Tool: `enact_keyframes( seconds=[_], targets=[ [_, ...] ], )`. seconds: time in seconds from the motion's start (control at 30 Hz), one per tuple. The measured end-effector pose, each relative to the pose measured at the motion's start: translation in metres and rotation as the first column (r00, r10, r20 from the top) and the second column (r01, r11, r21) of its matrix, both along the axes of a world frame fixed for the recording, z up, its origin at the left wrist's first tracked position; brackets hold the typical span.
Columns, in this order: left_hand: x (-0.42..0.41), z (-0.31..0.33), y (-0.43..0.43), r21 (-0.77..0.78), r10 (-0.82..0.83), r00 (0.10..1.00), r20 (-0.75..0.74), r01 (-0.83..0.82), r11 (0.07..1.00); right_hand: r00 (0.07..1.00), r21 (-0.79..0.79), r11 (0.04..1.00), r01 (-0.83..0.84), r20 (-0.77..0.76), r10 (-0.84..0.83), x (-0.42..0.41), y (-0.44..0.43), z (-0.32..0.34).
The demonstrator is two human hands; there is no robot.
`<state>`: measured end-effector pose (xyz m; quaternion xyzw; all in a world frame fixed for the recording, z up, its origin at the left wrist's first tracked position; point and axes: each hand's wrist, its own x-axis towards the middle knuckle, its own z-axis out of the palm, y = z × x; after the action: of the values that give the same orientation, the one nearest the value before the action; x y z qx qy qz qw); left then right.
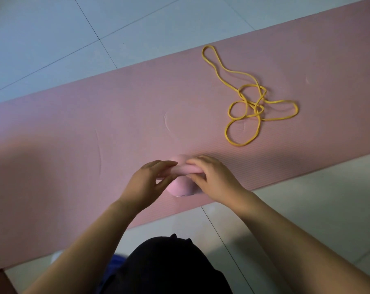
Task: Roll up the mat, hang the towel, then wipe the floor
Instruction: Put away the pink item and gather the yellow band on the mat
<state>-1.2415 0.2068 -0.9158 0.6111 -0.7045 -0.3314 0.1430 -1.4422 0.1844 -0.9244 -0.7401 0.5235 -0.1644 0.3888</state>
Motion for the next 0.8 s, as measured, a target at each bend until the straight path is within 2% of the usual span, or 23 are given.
enact_keyframes(
  seconds=[0.27, 0.53, 0.67, 0.8],
  targets=[
    [-0.002, -0.006, -0.002, -0.002, 0.006, 0.997, -0.078, -0.006, 1.0, 0.998, -0.031, 0.999, -0.005, 0.056, 0.007, -0.001, 0.001, -0.005],
    [-0.008, -0.01, 0.002, -0.08, 0.034, 0.994, -0.101, -0.042, 0.996, 0.992, -0.06, 0.996, 0.07, 0.107, -0.063, -0.003, 0.009, -0.011],
    [-0.017, 0.011, -0.006, -0.055, 0.016, 0.993, -0.114, -0.022, 0.998, 0.986, -0.049, 0.992, 0.114, 0.128, -0.107, -0.012, 0.01, 0.007],
    [-0.029, 0.068, -0.009, -0.049, -0.016, 0.995, -0.102, 0.011, 0.999, 0.982, -0.068, 0.992, 0.11, 0.164, -0.098, -0.027, 0.011, 0.061]
  ],
)
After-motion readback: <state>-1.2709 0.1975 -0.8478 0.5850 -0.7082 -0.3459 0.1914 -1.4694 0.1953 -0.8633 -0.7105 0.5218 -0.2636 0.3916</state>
